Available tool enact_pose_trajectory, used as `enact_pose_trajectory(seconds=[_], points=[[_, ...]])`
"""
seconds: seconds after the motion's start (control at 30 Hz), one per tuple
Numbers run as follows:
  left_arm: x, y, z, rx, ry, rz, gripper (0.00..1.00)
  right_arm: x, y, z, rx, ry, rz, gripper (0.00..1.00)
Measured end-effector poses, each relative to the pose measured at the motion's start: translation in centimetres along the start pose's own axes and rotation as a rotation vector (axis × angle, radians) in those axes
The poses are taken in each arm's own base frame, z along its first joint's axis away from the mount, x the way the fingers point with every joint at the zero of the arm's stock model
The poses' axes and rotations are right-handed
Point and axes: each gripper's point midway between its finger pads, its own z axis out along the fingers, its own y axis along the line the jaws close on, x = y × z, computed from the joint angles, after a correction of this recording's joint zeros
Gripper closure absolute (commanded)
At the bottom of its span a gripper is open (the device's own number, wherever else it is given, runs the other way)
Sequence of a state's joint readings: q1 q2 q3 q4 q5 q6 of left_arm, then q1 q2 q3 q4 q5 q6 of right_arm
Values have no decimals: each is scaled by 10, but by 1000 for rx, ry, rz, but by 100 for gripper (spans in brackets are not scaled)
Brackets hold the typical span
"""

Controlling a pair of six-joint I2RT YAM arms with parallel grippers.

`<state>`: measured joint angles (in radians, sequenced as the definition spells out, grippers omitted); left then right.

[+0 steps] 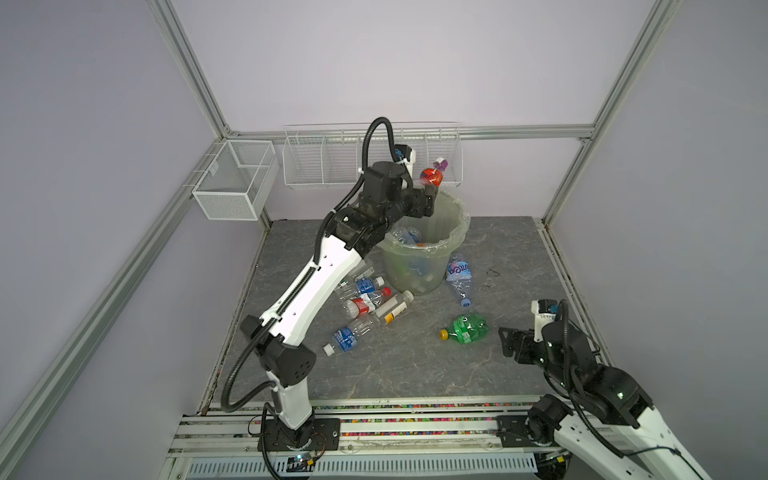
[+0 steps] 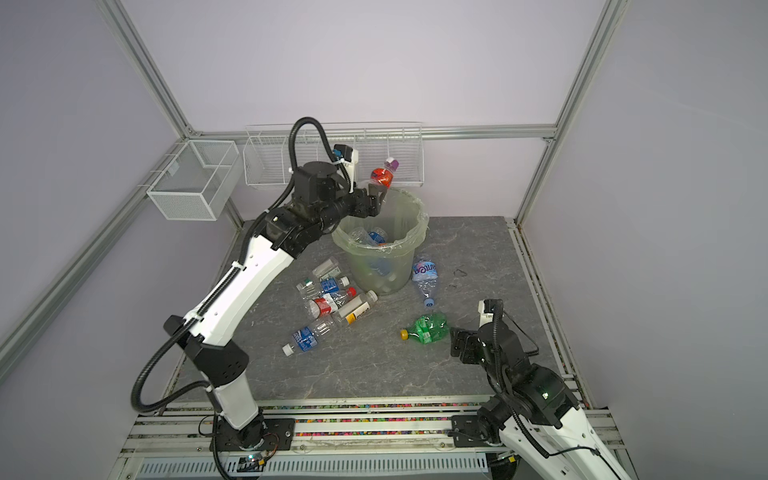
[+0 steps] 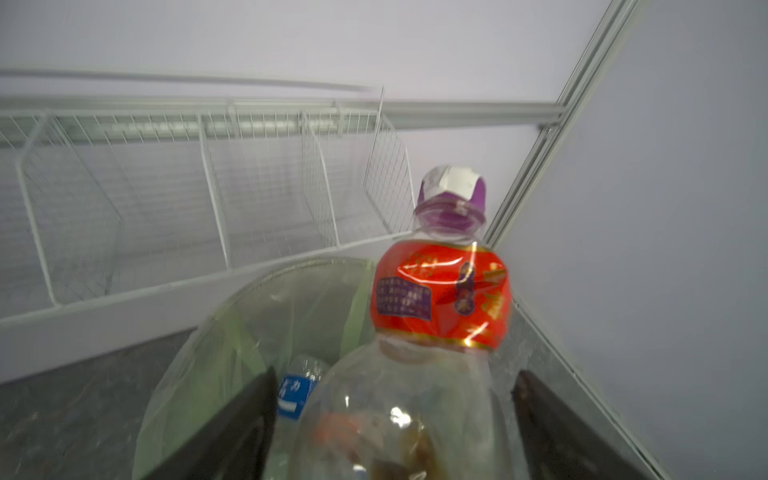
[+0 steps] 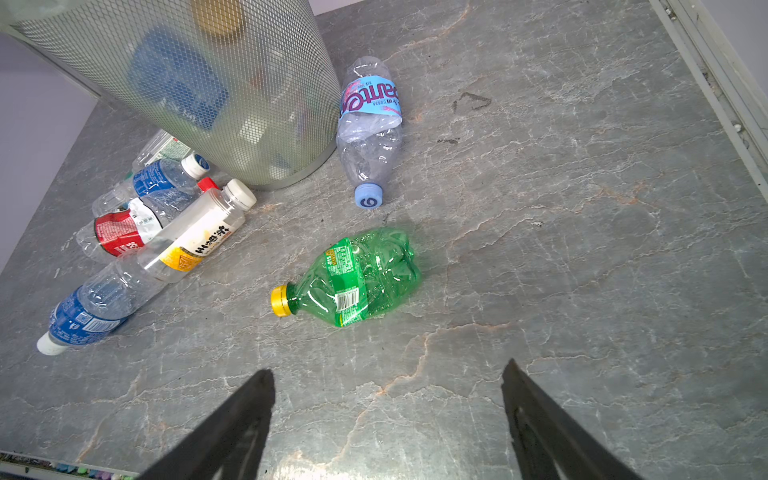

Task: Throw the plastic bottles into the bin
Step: 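Open the left gripper to drop the bottle into the bin, then withdraw the left gripper while the right gripper reaches toward the green yellow-capped bottle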

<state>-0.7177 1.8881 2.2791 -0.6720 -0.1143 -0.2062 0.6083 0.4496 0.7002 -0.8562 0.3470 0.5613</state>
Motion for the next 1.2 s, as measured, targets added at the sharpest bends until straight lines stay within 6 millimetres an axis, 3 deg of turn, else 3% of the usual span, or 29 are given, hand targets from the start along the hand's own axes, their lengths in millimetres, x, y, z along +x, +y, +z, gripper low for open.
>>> enact_pose_trajectory(seconds=[0.1,0.2,0.3,0.43,0.53,0.63,0.87,1.2], points=[[12,0,4,-31,60,11,1,0,-1,-1,-1,-1,0,11],[15,-15,-17,-15,69,29,1,1,-1,-1,0,1,0,12],[5,-29,-57,29,32,32,1,1,-1,-1,1,2,4,11],[-22,-33,-114,75,-84,18,1,3,-2,-1,6,8,12,12],[-23,-30,-144,99,-140,9,1,4,-4,-2,21,25,18,12],[-2,-25,-158,111,-143,4,1,3,-3,-1,39,54,23,12],[74,-9,-174,123,-72,-26,0,11,12,16,53,187,63,12],[137,17,-215,120,-68,-143,2,43,47,48,8,429,269,11]])
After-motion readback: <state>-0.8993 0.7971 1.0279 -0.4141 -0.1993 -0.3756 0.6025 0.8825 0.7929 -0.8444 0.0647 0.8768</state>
